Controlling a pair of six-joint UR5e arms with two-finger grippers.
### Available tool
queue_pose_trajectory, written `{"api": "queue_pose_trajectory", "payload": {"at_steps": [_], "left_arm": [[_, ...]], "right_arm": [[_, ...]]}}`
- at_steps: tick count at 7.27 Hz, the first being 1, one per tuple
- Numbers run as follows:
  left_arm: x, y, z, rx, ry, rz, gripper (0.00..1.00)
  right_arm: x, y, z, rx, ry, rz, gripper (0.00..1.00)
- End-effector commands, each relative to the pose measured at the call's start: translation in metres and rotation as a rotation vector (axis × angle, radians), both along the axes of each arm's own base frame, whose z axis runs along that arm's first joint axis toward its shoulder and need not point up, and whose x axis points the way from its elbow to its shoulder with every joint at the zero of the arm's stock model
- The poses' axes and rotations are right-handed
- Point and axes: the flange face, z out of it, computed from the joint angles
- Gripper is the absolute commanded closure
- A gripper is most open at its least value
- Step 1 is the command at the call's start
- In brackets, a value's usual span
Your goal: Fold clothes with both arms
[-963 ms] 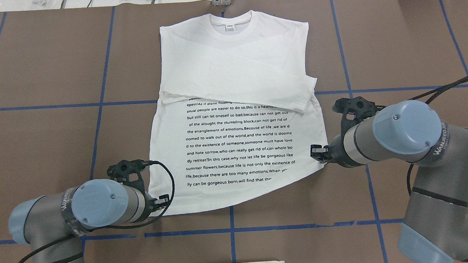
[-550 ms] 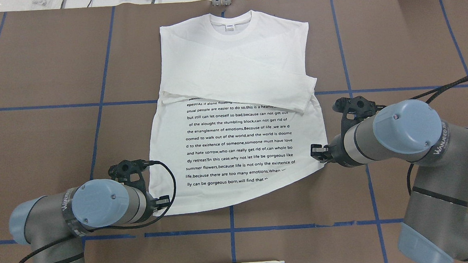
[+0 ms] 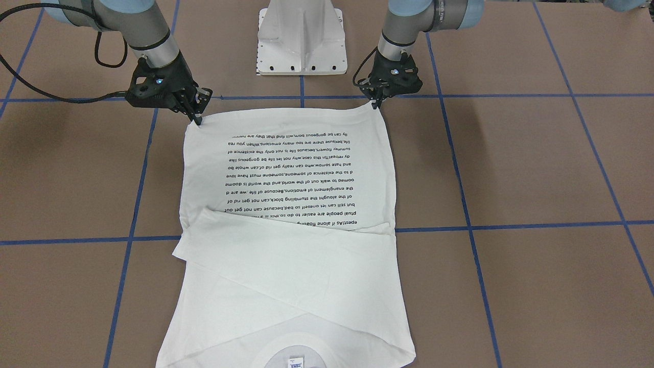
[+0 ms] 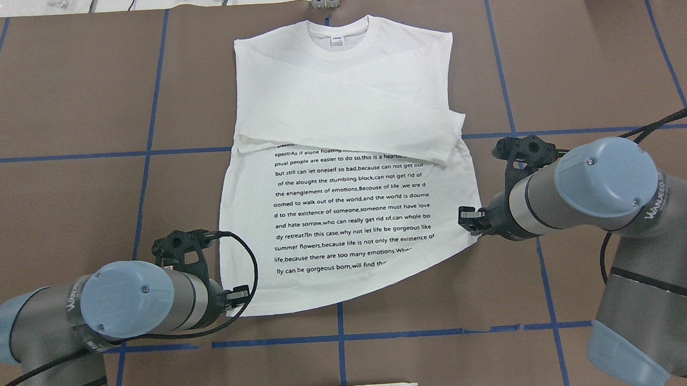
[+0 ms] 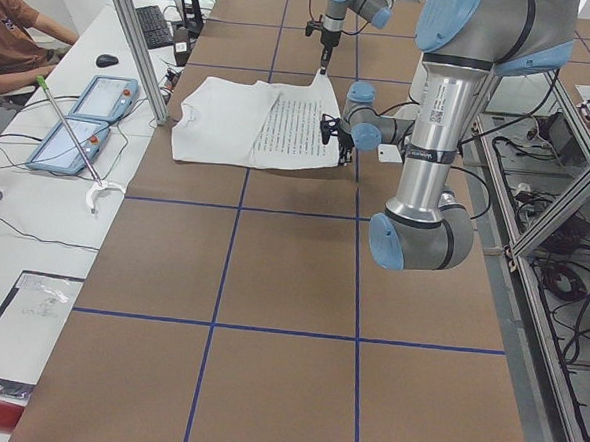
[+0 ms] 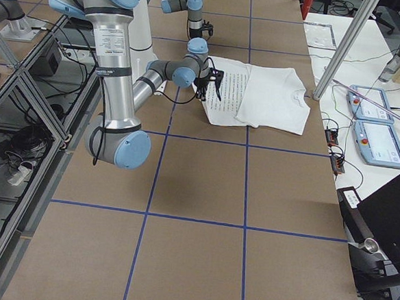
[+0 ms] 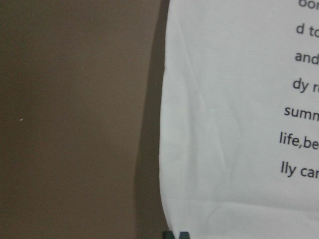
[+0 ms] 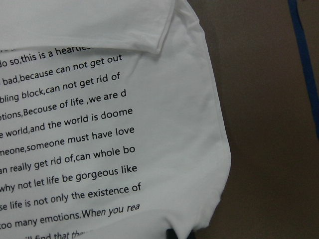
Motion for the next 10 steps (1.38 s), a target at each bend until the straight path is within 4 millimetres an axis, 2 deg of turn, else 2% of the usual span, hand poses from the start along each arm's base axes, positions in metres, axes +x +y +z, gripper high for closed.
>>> {"api": "queue_pose_trajectory", "payload": {"at_steps": [1, 2, 3, 4, 5, 6, 8, 9, 10], "left_arm": [[-0.026, 0.007, -0.024, 0.011, 0.032, 0.003, 1.0], [-0.036, 0.011, -0.025, 0.014, 0.04, 0.004, 1.0], [-0.052, 0.017, -0.028, 0.017, 0.053, 0.007, 1.0], [-0.06, 0.025, -0.035, 0.009, 0.077, 0.035, 1.0], [-0.063, 0.047, -0.045, 0.003, 0.106, 0.088, 1.0], [-0.067, 0.069, -0.06, 0.001, 0.145, 0.14, 1.0], [-0.087, 0.109, -0.093, -0.002, 0.239, 0.239, 1.0], [-0.093, 0.114, -0.101, -0.008, 0.26, 0.253, 1.0], [-0.091, 0.113, -0.097, -0.01, 0.25, 0.252, 1.0]], "right_arm": [[0.035, -0.005, -0.013, -0.064, -0.077, -0.054, 1.0], [0.055, 0.006, -0.015, -0.071, -0.091, -0.061, 1.0], [0.076, 0.023, -0.008, -0.083, -0.086, -0.071, 1.0], [0.091, 0.041, -0.008, -0.126, -0.109, -0.127, 1.0], [0.101, 0.056, -0.014, -0.168, -0.141, -0.187, 1.0], [0.106, 0.069, -0.017, -0.226, -0.176, -0.265, 1.0], [0.11, 0.082, -0.027, -0.293, -0.23, -0.367, 1.0], [0.11, 0.084, -0.029, -0.292, -0.236, -0.376, 1.0], [0.108, 0.077, -0.026, -0.288, -0.228, -0.359, 1.0]]}}
